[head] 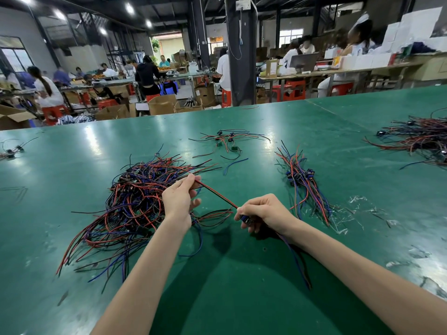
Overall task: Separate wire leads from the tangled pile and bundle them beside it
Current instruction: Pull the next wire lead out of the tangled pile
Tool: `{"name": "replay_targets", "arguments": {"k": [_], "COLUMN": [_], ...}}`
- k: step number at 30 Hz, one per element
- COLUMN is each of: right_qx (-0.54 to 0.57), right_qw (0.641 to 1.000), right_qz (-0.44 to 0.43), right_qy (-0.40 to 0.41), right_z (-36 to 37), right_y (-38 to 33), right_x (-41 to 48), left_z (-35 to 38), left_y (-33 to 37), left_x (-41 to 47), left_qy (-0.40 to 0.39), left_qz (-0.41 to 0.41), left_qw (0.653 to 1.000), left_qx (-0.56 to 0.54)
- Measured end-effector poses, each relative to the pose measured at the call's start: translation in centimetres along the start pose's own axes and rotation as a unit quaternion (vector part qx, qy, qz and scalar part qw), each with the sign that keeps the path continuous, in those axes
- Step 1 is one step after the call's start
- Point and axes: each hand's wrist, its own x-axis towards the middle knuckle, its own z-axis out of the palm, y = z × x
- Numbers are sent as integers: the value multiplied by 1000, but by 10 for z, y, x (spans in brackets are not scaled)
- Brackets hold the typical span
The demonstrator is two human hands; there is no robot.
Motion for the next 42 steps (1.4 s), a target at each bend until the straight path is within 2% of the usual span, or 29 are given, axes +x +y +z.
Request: {"name": "replay_targets", "arguments": {"k": [4, 9, 11, 17, 19, 20, 21, 23, 24, 26, 28, 34, 42], "right_qx": [0, -7, -6, -1, -5, -8, -11, -16, -20, -22, -17, -26, 0], "right_qw": [1000, 1000, 1000, 1000, 1000, 1000, 1000, 1000, 999, 999, 999, 999, 1000], "right_qz": [1, -2, -2, -3, -2, -1, 1, 4, 4, 6, 9, 15, 20], "right_qy": [-4, -7, -8, -15, -18, -20, -21, -24, -27, -32, -32, -34, -18], "right_z": [-1, -1, -1, -1, -1, -1, -1, 0, 0, 0, 0, -1, -1], "right_y": [0, -1, -1, -2, -2, -2, -2, -2, -2, -2, -2, -2, -5], "right_x": [0, 0, -1, -1, -1, -1, -1, 0, 0, 0, 0, 0, -2], "left_z": [1, -1, -2, -3, -2, -2, -2, -1, -2, -3, -5, -5, -2], "left_y": [10, 13, 13, 11, 9, 8, 7, 2, -2, -8, -10, -14, -14], "left_x": [-1, -1, 0, 0, 2, 3, 5, 7, 7, 8, 9, 7, 5], "left_qy": [-41, -101, -121, -187, -174, -154, -127, -63, -41, -19, -9, -12, -44], "left_qz": [-120, -260, -271, -268, -258, -239, -201, -74, -5, 81, 118, 110, 58], "left_qw": [982, 903, 887, 866, 875, 891, 921, 985, 997, 996, 991, 991, 997], "left_qx": [-137, -326, -354, -379, -372, -354, -308, -142, -65, 20, 61, 73, 20]}}
